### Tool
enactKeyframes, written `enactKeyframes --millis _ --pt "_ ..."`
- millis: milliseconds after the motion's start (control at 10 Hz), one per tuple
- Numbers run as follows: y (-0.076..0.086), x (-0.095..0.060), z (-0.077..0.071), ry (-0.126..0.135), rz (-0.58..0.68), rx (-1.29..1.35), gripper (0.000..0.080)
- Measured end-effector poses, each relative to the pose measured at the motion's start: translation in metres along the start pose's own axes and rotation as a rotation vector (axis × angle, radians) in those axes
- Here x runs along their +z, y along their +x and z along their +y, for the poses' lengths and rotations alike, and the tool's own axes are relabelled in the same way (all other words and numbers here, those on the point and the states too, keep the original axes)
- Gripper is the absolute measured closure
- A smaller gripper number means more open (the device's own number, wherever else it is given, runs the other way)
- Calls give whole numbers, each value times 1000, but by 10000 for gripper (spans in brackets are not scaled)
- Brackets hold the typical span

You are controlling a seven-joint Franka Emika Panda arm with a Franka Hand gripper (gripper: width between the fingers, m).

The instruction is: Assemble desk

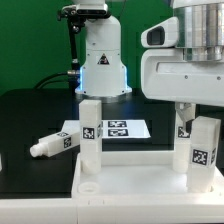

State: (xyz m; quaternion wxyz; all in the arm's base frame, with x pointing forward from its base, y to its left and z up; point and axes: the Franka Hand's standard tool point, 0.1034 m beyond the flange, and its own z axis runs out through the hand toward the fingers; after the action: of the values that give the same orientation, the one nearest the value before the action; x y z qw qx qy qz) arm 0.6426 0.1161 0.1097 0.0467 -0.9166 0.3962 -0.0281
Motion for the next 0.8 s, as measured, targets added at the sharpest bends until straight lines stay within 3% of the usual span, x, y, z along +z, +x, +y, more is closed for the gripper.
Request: enactKeyframes --millis 100,400,800 --pt "0 1 4 -10 -7 78 508" --pt "1 1 4 -10 -10 347 509" --pt "2 1 2 21 -84 971 510"
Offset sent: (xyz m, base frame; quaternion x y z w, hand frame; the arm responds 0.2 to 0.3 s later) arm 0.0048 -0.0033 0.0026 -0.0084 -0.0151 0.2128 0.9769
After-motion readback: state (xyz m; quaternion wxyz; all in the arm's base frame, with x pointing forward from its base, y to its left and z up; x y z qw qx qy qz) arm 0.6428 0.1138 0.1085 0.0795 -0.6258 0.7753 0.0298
